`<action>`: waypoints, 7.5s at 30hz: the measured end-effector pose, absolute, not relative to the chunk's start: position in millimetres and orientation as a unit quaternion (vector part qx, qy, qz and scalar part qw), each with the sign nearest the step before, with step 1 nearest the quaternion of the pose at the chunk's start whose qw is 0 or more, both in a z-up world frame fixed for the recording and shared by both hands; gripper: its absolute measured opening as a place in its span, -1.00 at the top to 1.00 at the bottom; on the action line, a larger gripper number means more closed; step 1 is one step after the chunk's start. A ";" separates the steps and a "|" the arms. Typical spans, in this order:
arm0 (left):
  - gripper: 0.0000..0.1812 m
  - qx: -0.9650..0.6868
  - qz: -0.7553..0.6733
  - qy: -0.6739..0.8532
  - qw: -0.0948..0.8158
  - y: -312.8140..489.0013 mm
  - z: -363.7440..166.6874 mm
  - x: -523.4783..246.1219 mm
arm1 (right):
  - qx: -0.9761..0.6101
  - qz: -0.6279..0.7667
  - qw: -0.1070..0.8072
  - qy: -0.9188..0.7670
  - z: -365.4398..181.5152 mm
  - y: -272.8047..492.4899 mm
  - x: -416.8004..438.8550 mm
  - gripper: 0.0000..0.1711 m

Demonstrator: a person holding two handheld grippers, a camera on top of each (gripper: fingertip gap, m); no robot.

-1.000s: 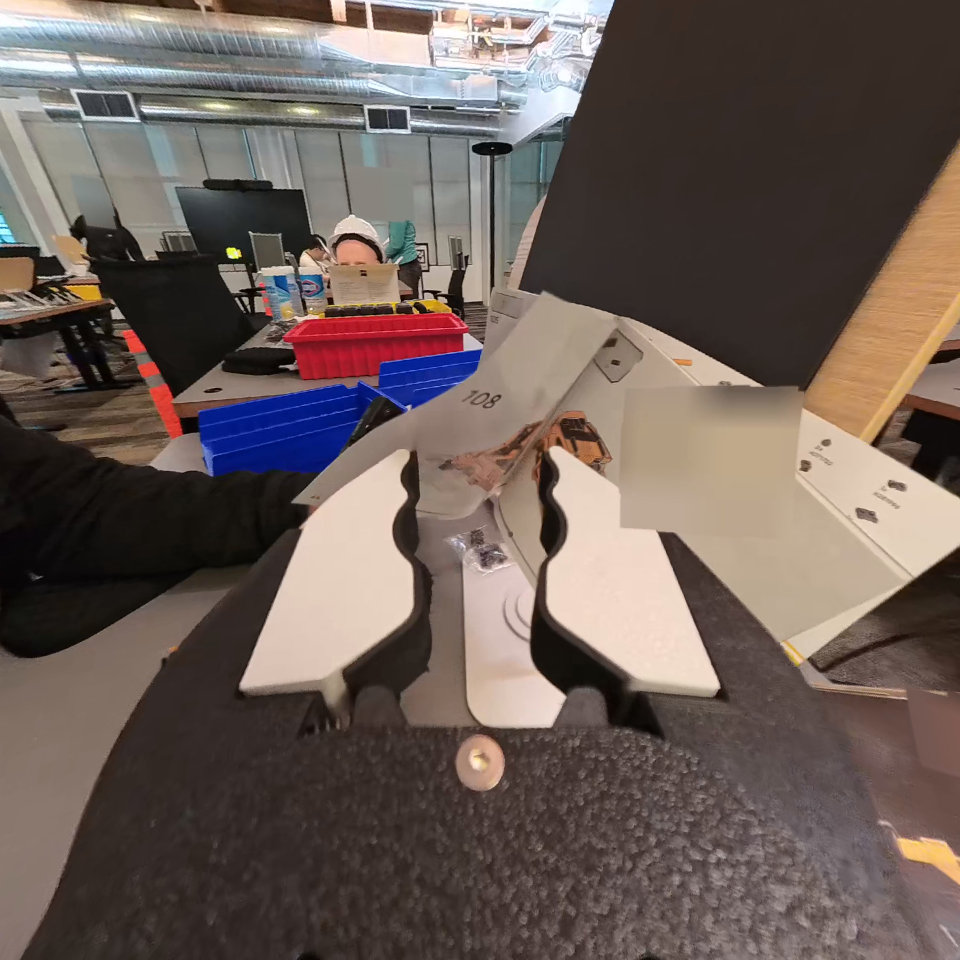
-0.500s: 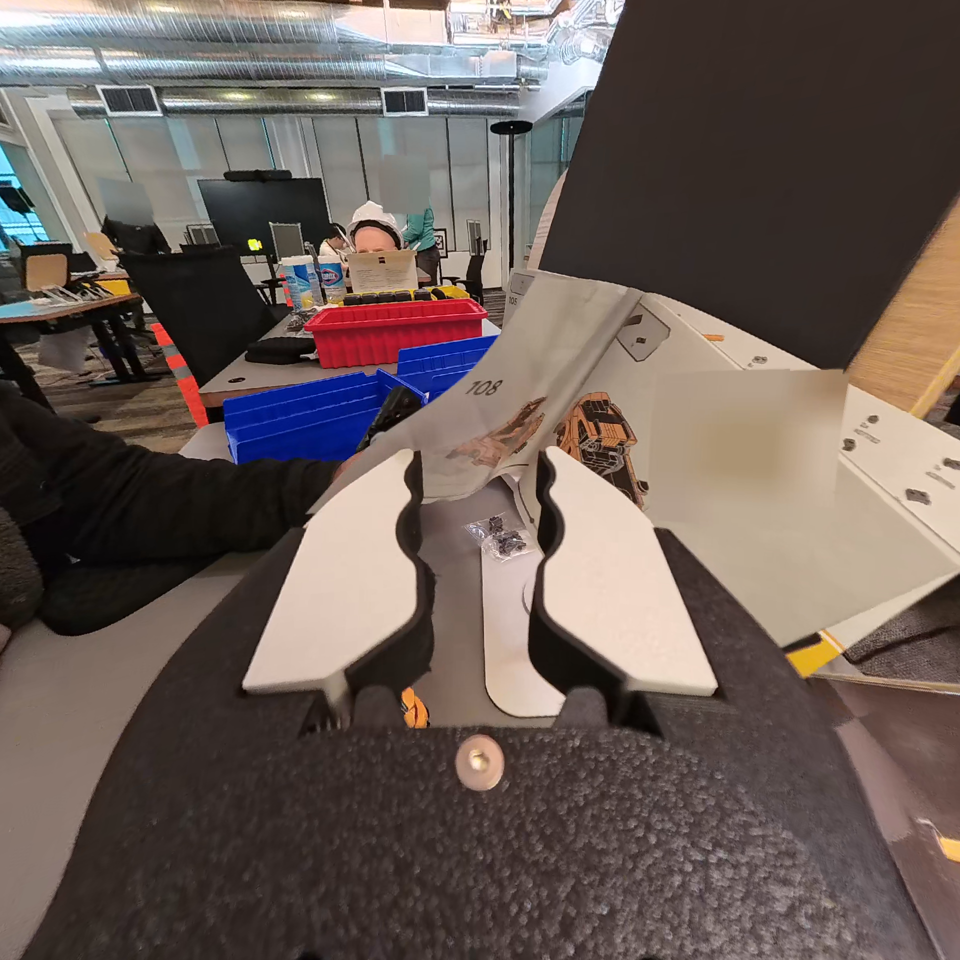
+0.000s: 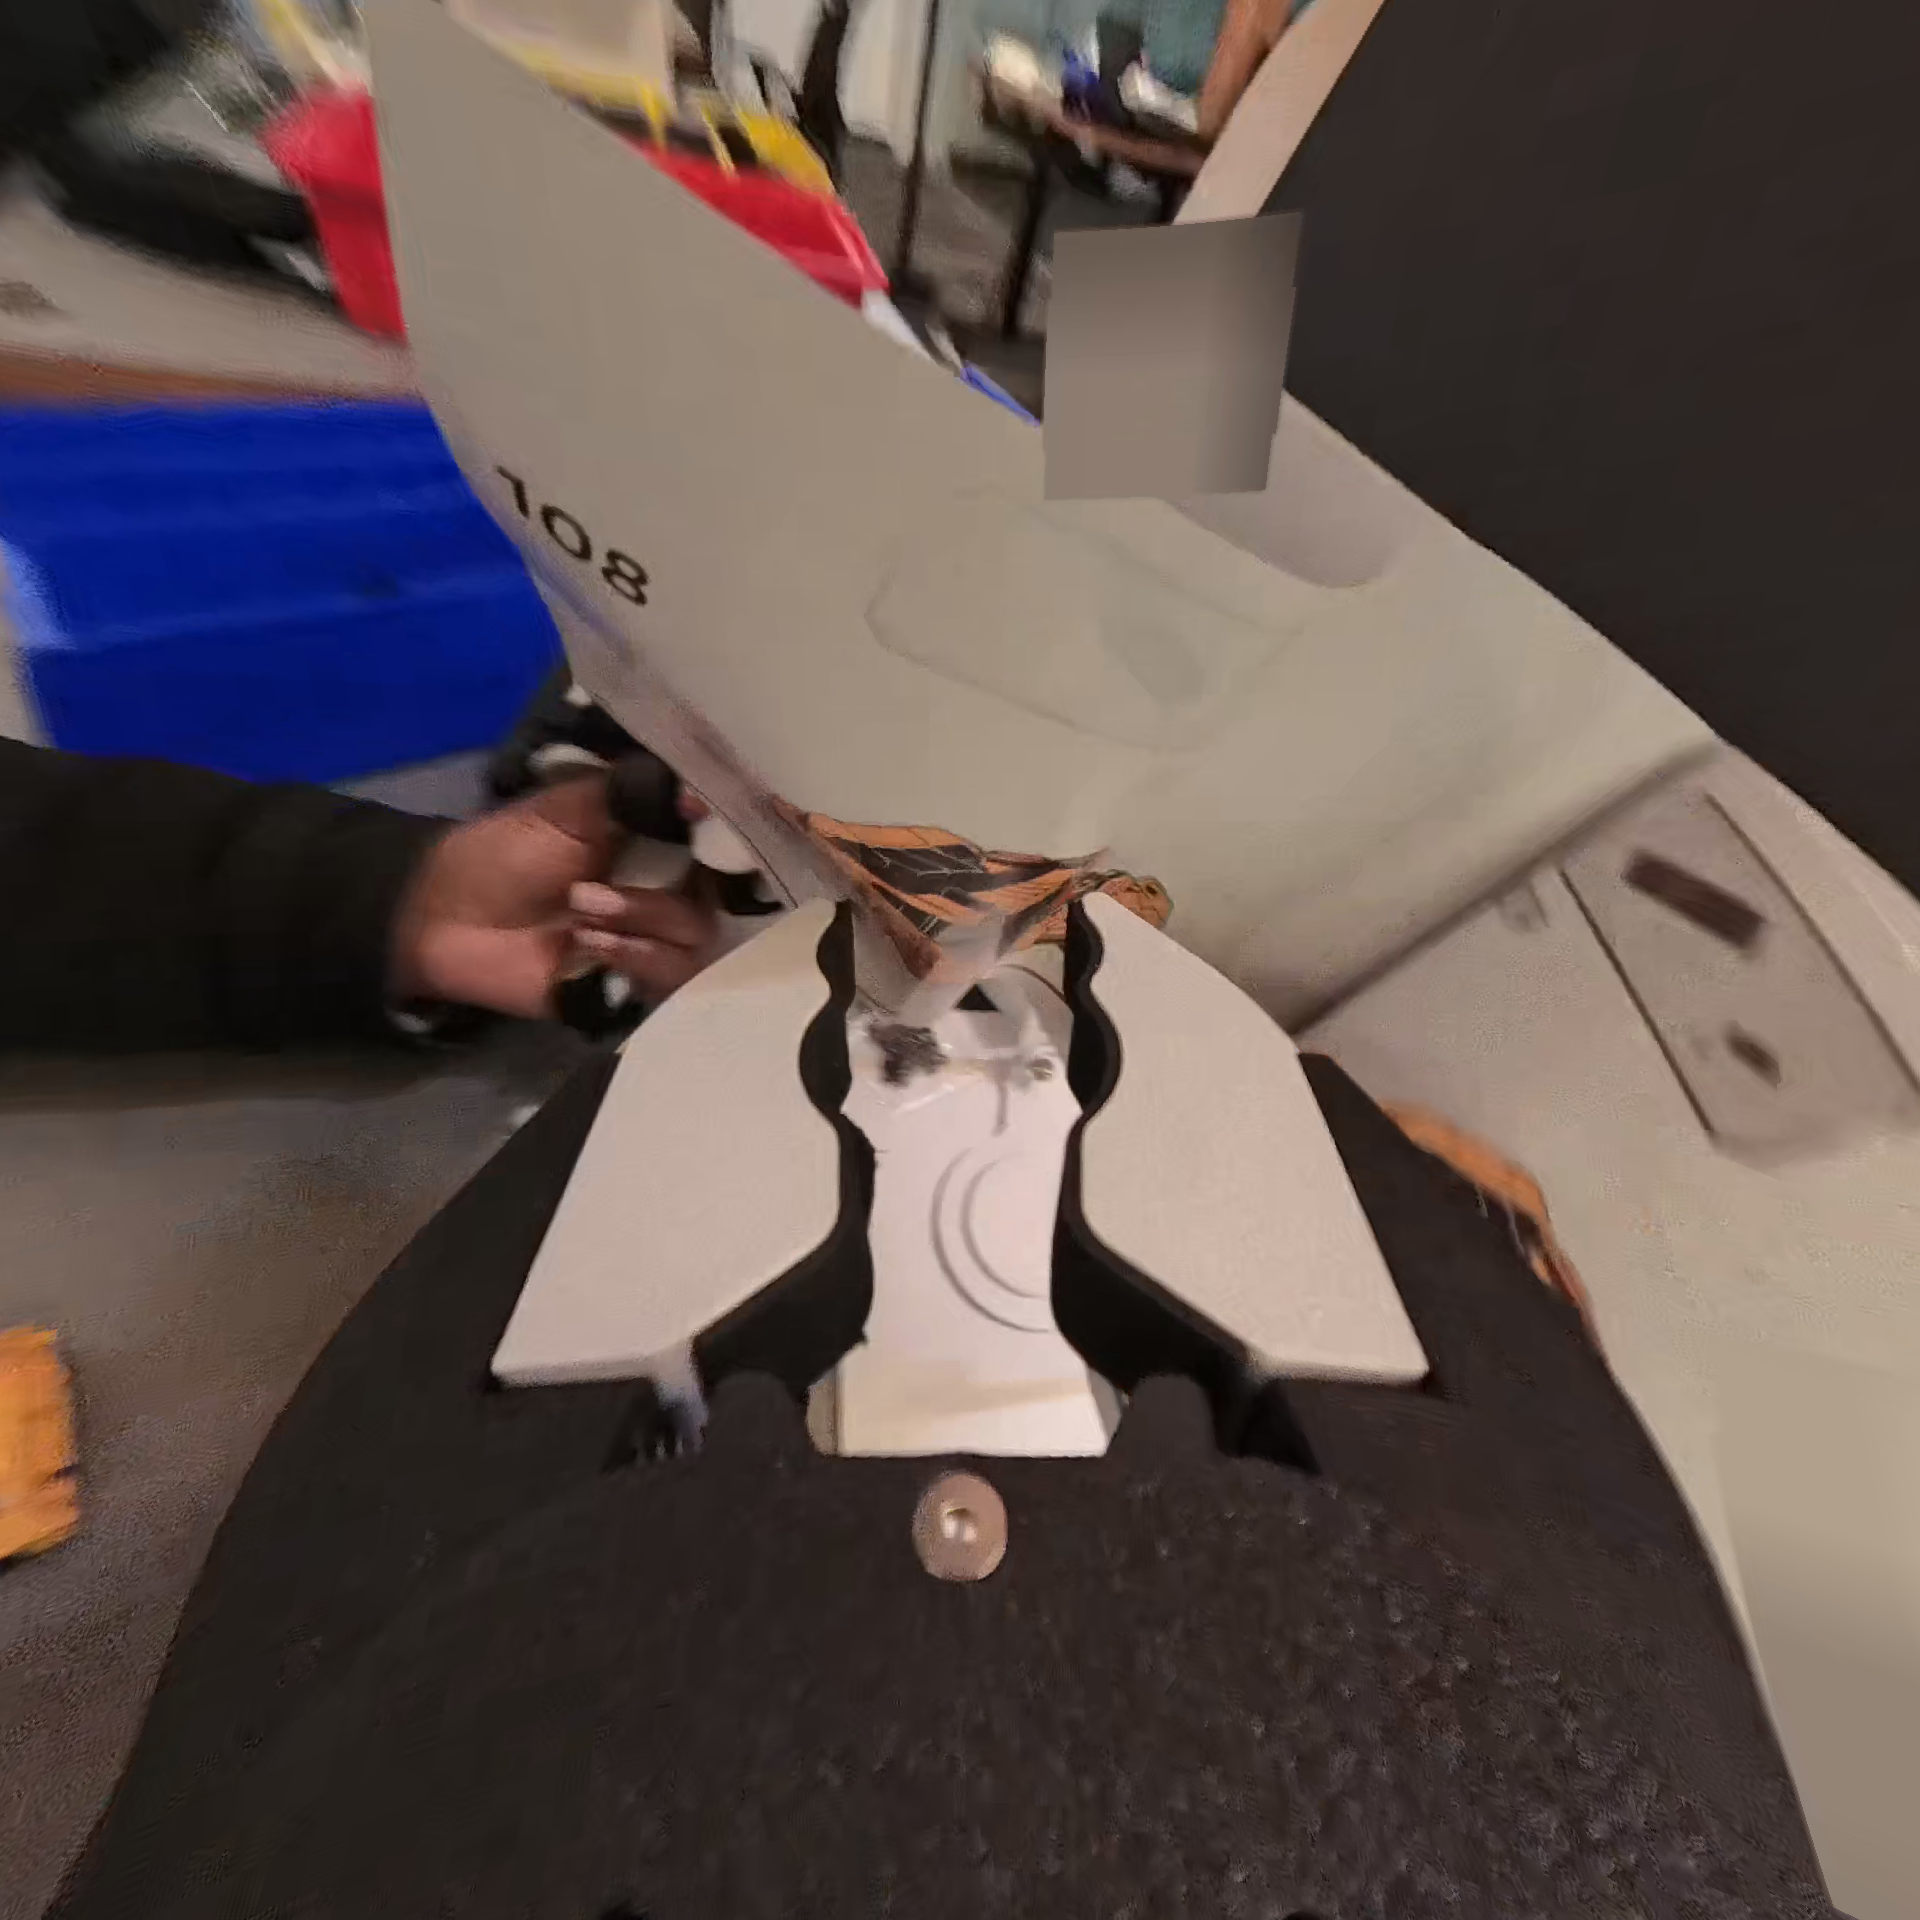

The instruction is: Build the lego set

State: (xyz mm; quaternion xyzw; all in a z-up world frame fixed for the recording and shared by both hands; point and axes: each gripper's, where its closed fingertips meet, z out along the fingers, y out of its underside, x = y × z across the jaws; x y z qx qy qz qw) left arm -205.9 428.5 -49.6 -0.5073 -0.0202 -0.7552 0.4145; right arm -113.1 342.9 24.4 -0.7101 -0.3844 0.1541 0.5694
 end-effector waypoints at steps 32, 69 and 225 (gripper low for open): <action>0.97 -0.514 -0.742 -0.034 0.430 425.0 -49.2 -207.6 | -0.675 -0.341 0.558 -0.342 18.8 426.9 -106.5 0.74; 0.99 -0.574 -0.196 0.486 0.629 414.7 -6.4 -145.0 | -0.659 -0.295 0.620 -0.306 8.6 431.5 -128.6 0.80; 0.73 -0.422 -0.192 0.824 0.325 140.1 -204.8 -215.1 | -0.819 0.054 0.481 -0.307 -168.1 190.6 -72.3 0.26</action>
